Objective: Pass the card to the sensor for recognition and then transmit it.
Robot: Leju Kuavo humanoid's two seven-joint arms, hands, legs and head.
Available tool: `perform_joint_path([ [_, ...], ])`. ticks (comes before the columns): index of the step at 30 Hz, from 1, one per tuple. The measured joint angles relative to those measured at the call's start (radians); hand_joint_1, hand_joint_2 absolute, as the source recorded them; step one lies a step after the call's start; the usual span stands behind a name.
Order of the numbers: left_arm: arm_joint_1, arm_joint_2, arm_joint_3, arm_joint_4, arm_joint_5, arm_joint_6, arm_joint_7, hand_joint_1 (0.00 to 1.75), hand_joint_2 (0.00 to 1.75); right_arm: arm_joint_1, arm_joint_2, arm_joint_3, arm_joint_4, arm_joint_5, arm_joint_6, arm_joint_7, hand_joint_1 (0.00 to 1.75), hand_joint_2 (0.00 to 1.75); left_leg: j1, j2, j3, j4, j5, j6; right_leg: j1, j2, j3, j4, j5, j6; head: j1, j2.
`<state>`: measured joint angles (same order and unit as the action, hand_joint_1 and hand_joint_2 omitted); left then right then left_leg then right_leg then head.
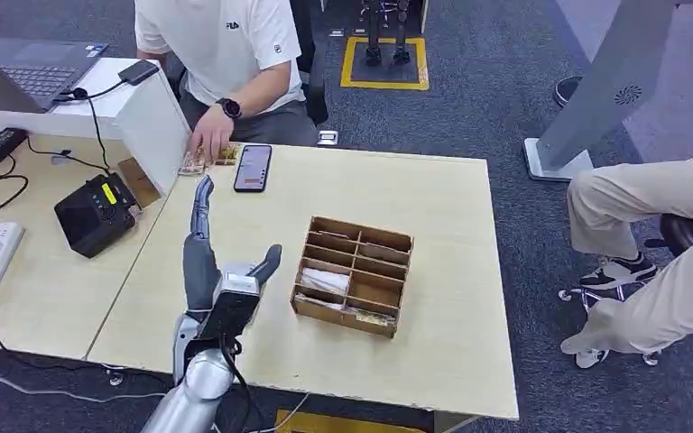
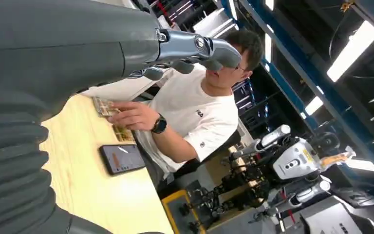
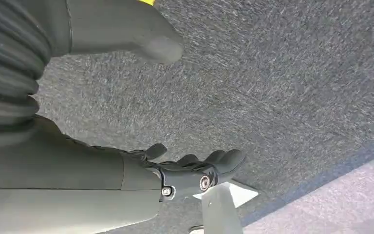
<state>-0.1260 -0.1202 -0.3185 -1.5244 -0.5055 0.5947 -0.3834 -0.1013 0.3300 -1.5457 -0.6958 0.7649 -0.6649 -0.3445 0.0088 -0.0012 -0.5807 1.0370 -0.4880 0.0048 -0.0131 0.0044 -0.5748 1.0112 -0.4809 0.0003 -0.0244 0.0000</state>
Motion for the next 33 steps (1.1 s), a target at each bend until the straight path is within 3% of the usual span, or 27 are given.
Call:
perform_joint_path([
  [8,0.064,0.024,-0.037,-0.061,-0.008,0.005,-0.059,0.0,1.75,0.001,0.001,0.0,-0.009,-0.002,0.0,-0.002,0.0,1.75,0.0,0.0,0.0,0.0,0.0,0.0,0.0,0.0,0.0,0.0,0.0,0.0,0.0,0.0],
  [14,0.126,0.11,-0.129,-0.103,-0.002,-0.166,-0.138,0.0,1.75,0.001,0.001,0.0,-0.009,-0.002,0.0,-0.013,0.0,1.75,0.0,0.0,0.0,0.0,0.0,0.0,0.0,0.0,-0.001,0.0,-0.001,-0.001,0.0,0.0],
  [18,0.143,0.14,-0.159,-0.118,-0.001,-0.186,-0.151,0.0,1.75,0.001,0.001,0.0,-0.009,-0.001,0.0,-0.019,0.0,1.75,0.0,0.0,0.0,0.0,0.0,0.0,0.0,0.0,-0.001,0.0,-0.001,-0.001,0.0,0.0],
  [24,0.14,0.187,-0.226,-0.128,-0.063,-0.297,-0.2,0.0,1.75,0.001,0.001,0.0,-0.012,0.022,0.0,-0.023,0.0,1.75,0.0,0.0,0.0,0.0,0.0,0.0,0.0,0.0,0.0,0.0,-0.001,-0.001,0.0,0.0],
  [28,0.124,0.209,-0.272,-0.125,-0.125,-0.342,-0.189,0.0,1.75,0.001,0.001,0.0,-0.012,0.039,0.0,-0.024,0.0,1.75,0.0,0.0,0.0,0.0,0.0,0.0,0.0,0.0,-0.001,0.0,-0.001,-0.001,0.0,0.0],
  [33,0.082,0.219,-0.321,-0.085,-0.274,-0.327,-0.097,0.0,1.75,0.002,0.001,0.0,-0.012,0.068,0.0,-0.024,0.0,1.75,0.0,0.0,0.0,0.0,0.0,0.0,0.0,0.0,-0.001,0.0,-0.001,-0.001,0.0,0.0],
])
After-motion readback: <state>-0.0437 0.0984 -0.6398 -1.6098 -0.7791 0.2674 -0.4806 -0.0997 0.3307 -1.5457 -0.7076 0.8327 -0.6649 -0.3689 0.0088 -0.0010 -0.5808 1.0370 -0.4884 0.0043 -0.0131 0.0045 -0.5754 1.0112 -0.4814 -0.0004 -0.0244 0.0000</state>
